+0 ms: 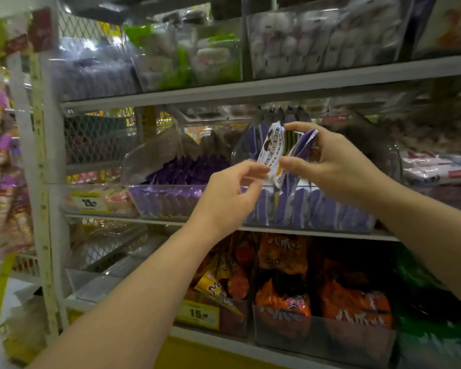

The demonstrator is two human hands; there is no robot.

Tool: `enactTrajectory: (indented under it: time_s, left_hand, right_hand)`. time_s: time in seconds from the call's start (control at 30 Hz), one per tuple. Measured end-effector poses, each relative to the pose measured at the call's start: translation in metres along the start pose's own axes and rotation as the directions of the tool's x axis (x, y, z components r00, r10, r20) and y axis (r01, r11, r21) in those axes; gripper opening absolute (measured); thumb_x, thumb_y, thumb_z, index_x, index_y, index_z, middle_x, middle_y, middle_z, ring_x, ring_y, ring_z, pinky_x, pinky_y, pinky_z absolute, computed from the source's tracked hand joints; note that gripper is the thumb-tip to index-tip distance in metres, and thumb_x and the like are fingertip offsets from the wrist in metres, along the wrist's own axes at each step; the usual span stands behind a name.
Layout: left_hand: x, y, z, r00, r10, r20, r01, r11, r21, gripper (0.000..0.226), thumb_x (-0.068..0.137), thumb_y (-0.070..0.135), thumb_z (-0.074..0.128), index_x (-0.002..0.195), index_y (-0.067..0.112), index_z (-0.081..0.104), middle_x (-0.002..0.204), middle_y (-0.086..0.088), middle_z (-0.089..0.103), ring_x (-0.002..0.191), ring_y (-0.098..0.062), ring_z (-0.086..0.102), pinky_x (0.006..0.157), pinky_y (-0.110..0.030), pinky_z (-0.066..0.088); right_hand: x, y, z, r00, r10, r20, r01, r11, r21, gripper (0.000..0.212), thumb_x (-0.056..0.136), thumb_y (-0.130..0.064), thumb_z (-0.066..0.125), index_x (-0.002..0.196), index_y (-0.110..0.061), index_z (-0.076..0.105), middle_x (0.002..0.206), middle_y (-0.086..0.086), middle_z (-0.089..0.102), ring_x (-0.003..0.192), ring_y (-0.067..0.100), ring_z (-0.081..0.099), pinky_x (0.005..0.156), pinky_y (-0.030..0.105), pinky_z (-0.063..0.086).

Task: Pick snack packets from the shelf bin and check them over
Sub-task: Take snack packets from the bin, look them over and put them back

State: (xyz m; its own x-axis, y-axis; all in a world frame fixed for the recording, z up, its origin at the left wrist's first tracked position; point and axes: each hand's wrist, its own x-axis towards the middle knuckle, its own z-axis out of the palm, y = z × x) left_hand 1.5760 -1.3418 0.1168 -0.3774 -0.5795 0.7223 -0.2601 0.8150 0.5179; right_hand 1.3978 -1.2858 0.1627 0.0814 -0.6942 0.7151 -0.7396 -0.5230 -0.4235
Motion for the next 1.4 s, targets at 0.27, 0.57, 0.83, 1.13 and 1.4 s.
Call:
enactTrajectory:
  time_s: [0.27, 0.57, 0.83, 1.13, 1.4]
  left_hand:
    - [0.035, -0.023, 0.011, 0.943, 0.101, 0.318, -0.283, 0.748, 0.601, 0.038, 0.094, 0.029, 0.050, 0.133, 0.029, 0.054, 0.131, 0.010, 0.061, 0.124, -0.008, 0.051, 0.119, -0.038, -0.010]
    - [0.039, -0.041, -0.004, 0.927, 0.102, 0.360, -0.321, 0.711, 0.626, 0.028, 0.094, 0.036, 0.052, 0.121, 0.035, 0.060, 0.124, 0.016, 0.061, 0.125, -0.006, 0.045, 0.117, -0.033, 0.012]
    - [0.032, -0.050, 0.001, 0.944, 0.131, 0.301, -0.288, 0.774, 0.564, 0.025, 0.092, 0.031, 0.055, 0.116, 0.032, 0.059, 0.116, 0.017, 0.061, 0.117, -0.004, 0.042, 0.083, -0.024, 0.040]
    - [0.030, -0.052, 0.004, 0.943, 0.169, 0.287, -0.306, 0.776, 0.552, 0.026, 0.090, 0.031, 0.057, 0.116, 0.032, 0.059, 0.115, 0.016, 0.061, 0.112, -0.004, 0.043, 0.084, -0.019, 0.032]
    - [0.030, -0.051, 0.004, 0.942, 0.169, 0.291, -0.311, 0.770, 0.558, 0.031, 0.091, 0.032, 0.056, 0.121, 0.032, 0.057, 0.118, 0.015, 0.060, 0.115, -0.005, 0.043, 0.089, -0.017, 0.030]
  right_hand:
    - [0.063, -0.001, -0.034, 0.952, 0.215, 0.218, -0.226, 0.974, 0.027, 0.024, 0.085, -0.028, 0.071, 0.105, -0.018, 0.061, 0.102, 0.012, 0.070, 0.092, 0.021, 0.071, 0.075, 0.033, 0.060]
    - [0.102, 0.001, -0.023, 0.853, 0.366, 0.371, -0.318, 0.930, -0.186, 0.019, 0.084, -0.031, 0.072, 0.086, -0.016, 0.060, 0.092, 0.014, 0.067, 0.077, 0.026, 0.071, 0.067, 0.036, 0.062]
    - [0.096, 0.029, 0.020, 0.924, 0.237, 0.299, -0.029, 0.826, -0.563, 0.058, 0.080, -0.056, 0.067, 0.112, -0.009, 0.057, 0.089, -0.004, 0.052, 0.077, 0.014, 0.054, 0.056, 0.024, 0.041]
    - [0.075, 0.061, 0.034, 0.989, 0.002, 0.147, 0.079, 0.834, -0.547, 0.065, 0.080, -0.058, 0.065, 0.125, -0.013, 0.055, 0.065, -0.015, 0.043, 0.058, -0.001, 0.044, 0.052, 0.019, 0.035]
    - [0.074, 0.060, 0.028, 0.952, 0.112, 0.284, 0.079, 0.808, -0.583, 0.045, 0.081, -0.059, 0.062, 0.104, -0.021, 0.056, 0.098, 0.001, 0.057, 0.075, 0.009, 0.053, 0.060, 0.022, 0.040]
